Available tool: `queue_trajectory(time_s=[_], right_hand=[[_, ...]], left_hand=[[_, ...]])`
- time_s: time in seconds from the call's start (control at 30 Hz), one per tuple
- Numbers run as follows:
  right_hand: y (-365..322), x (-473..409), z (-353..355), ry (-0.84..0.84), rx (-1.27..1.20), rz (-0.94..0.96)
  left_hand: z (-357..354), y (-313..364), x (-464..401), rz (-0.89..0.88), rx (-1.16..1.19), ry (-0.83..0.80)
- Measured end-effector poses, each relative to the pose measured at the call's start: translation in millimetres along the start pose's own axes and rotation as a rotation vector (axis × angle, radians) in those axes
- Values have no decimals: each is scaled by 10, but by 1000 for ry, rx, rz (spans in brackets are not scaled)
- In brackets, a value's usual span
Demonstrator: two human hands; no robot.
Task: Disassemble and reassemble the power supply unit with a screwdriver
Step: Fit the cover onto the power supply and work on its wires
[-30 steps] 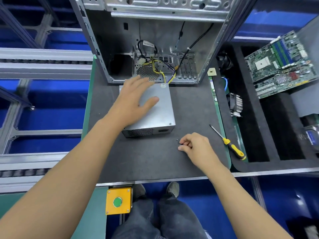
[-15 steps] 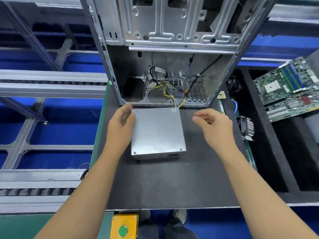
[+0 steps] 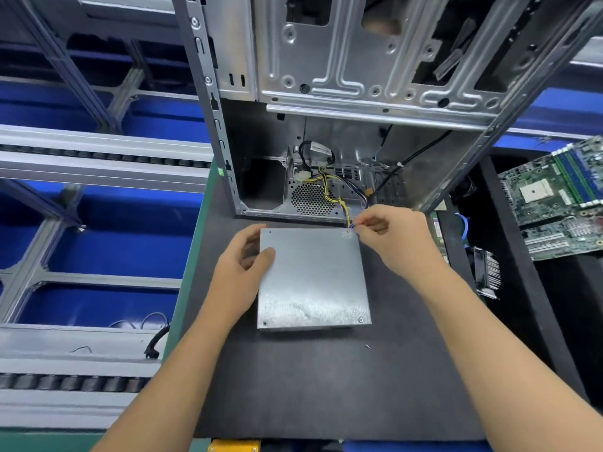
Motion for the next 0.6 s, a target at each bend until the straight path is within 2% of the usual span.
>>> queue_trajectory(time_s=[0.3, 0.6], right_hand=[[-87, -192, 86, -202, 148, 33], [-105, -127, 11, -159, 202, 110]], left_hand=[[-8, -64, -18, 4, 27, 11], [-11, -78, -25, 5, 38, 15]])
Point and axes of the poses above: each hand's wrist, its own x-axis away from the middle knuckle, its own z-axis out of the back of the hand, y = z × x, the point moved 1 cm from there along -x, towards the middle knuckle, and after that the axes turned 4 degrees about -z, right-handed, at the moved point
